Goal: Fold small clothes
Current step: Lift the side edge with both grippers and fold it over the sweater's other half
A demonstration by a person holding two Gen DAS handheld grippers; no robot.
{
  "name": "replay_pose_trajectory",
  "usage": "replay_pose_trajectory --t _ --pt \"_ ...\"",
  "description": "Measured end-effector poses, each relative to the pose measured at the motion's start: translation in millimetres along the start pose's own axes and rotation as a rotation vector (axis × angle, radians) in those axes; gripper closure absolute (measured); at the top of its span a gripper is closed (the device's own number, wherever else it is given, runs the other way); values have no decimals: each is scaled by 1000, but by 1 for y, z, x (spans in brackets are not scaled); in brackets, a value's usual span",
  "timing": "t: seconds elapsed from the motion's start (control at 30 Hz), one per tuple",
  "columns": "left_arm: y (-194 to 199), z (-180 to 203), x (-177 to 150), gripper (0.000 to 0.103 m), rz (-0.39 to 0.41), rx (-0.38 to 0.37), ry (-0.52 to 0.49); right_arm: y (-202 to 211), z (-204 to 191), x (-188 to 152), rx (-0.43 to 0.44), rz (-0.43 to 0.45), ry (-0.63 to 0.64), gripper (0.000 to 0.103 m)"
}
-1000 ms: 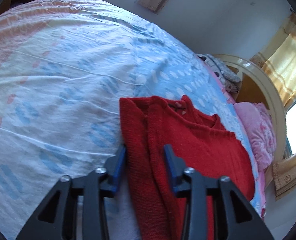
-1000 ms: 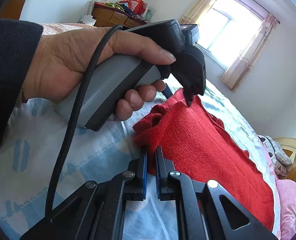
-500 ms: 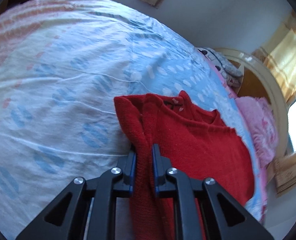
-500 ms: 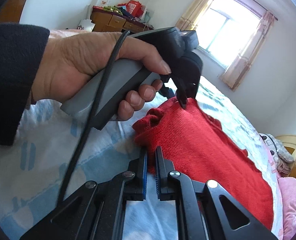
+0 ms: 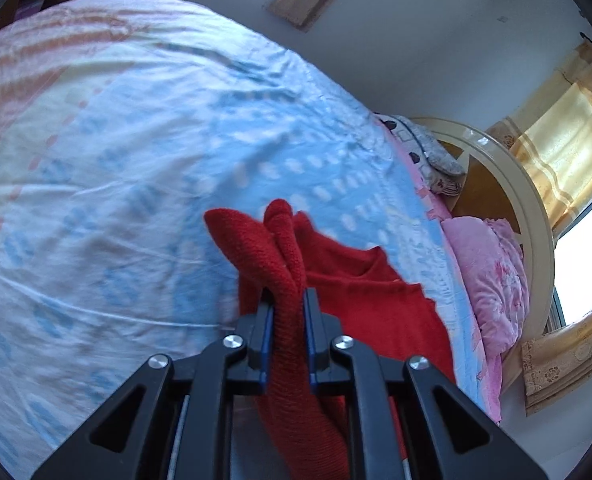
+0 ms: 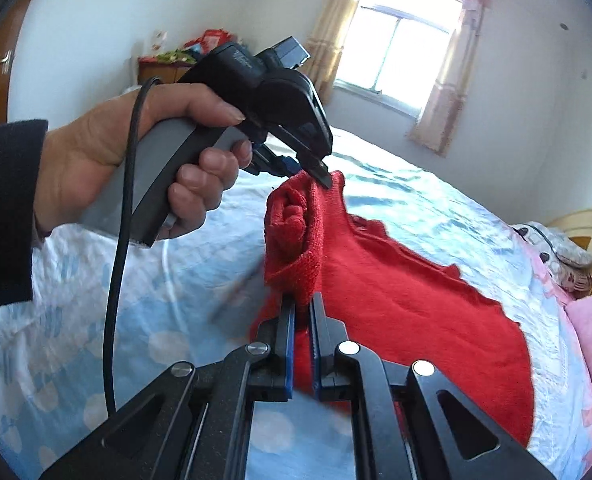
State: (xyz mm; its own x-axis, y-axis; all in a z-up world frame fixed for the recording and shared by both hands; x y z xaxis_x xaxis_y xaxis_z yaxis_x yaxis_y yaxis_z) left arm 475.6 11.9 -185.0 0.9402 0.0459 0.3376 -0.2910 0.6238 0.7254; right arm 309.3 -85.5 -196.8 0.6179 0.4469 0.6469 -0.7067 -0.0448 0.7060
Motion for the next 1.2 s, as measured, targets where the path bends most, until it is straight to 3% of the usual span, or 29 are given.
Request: replay_pose_trajectory --t 0.33,0.5,0.73,1.2 --pt "-14 65 11 90 22 -16 -50 20 59 -16 7 24 -90 98" --pt "-30 97 13 90 4 -27 -88 22 95 -27 69 14 -208 98" --pt "-65 141 8 90 -34 -9 -166 17 137 -53 89 -21 -298 98" --pt "-126 193 -8 90 -120 25 -268 12 184 -95 113 -88 -440 98"
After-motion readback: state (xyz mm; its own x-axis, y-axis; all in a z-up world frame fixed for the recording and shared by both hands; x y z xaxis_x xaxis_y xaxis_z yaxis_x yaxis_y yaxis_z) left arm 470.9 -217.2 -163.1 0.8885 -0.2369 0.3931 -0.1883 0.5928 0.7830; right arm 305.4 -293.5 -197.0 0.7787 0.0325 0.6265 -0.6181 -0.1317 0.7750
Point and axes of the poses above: each gripper's, at about its wrist camera, not at the fingertips, and y roughly against the way its jaws point, z to its right, x to its top, the point moved 6 cm from there along -y, roughly the way its jaws point, and after that the axes turned 13 degrees about -z, right-handed, at the moved point
